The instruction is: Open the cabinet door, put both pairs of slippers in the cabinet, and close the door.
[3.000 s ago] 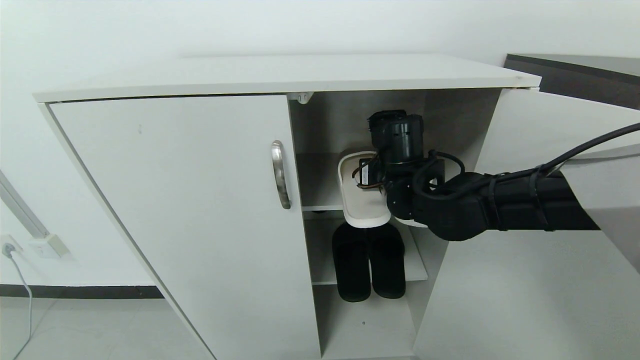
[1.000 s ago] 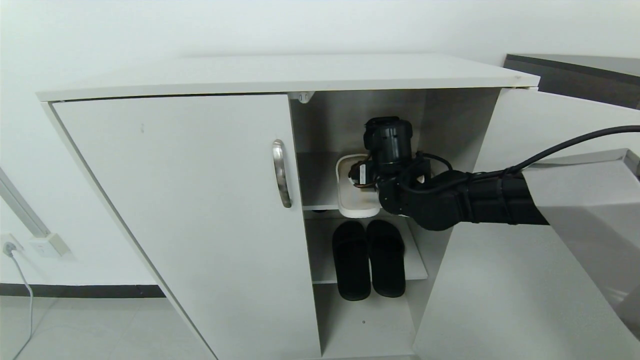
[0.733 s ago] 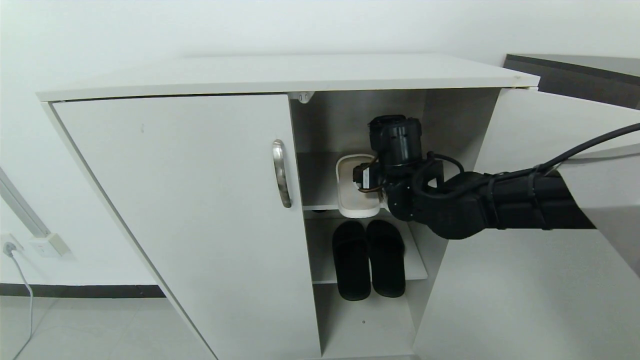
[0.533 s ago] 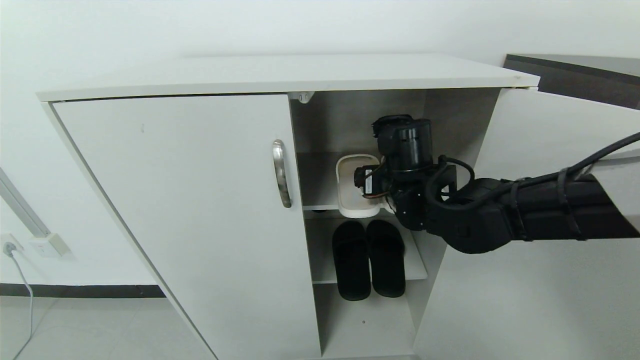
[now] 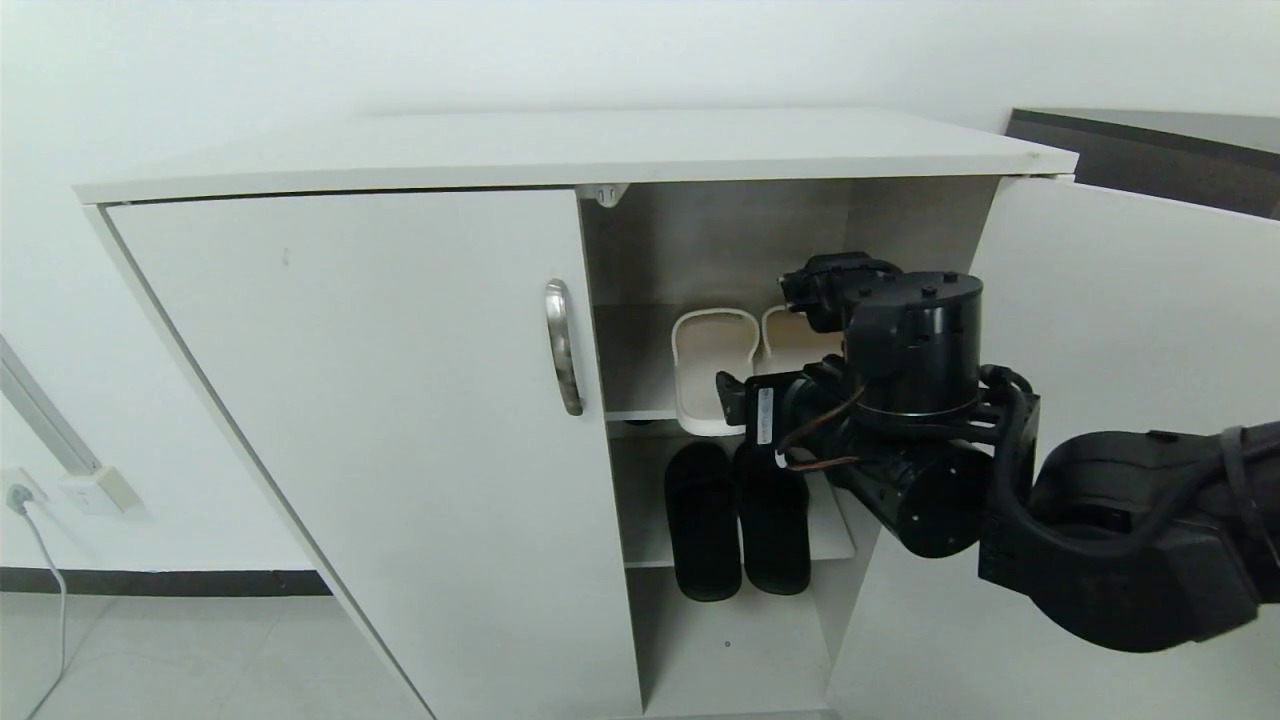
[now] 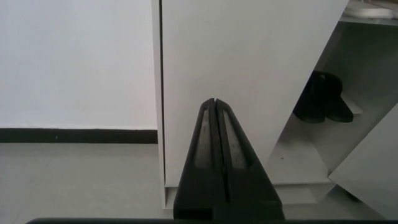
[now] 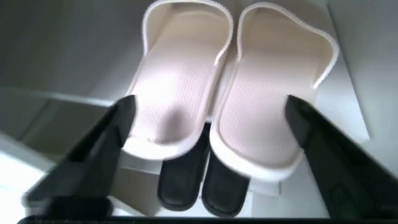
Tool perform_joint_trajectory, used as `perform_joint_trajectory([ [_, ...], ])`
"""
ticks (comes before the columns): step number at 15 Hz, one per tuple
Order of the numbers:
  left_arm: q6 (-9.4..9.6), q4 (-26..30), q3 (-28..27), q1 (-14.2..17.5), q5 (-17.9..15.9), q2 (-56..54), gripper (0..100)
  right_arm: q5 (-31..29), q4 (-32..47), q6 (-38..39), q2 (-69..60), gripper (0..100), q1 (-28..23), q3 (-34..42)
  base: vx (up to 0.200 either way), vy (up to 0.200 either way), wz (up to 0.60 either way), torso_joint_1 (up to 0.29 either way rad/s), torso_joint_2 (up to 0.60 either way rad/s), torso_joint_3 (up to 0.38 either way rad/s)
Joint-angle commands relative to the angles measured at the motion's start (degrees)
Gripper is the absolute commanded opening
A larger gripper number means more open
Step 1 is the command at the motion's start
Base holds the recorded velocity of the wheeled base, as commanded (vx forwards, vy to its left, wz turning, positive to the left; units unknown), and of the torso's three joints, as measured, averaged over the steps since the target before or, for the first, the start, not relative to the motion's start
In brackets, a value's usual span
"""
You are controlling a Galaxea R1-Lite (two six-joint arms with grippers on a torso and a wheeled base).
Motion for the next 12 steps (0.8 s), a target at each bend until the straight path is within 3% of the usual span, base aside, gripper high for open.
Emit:
perform_joint_trajectory([
  [1,-0.01,0.01,0.01,0.02,0.02,0.08,0,0.61,-0.66,-0.03,-1.94,0,0.52,2.76,0.0,0.0,0.0,0.0,0.0,0.0],
  [5,0.07,0.01,0.01,-0.07,0.02,-0.01,0,4.38,-0.84,0.24,-2.91,0,0.69,5.92,0.0,0.0,0.0,0.0,0.0,0.0],
  [12,0.16,0.01,0.01,0.02,-0.07,0.08,0,4.56,-1.1,0.24,-2.38,0,2.01,7.06,0.0,0.0,0.0,0.0,0.0,0.0],
])
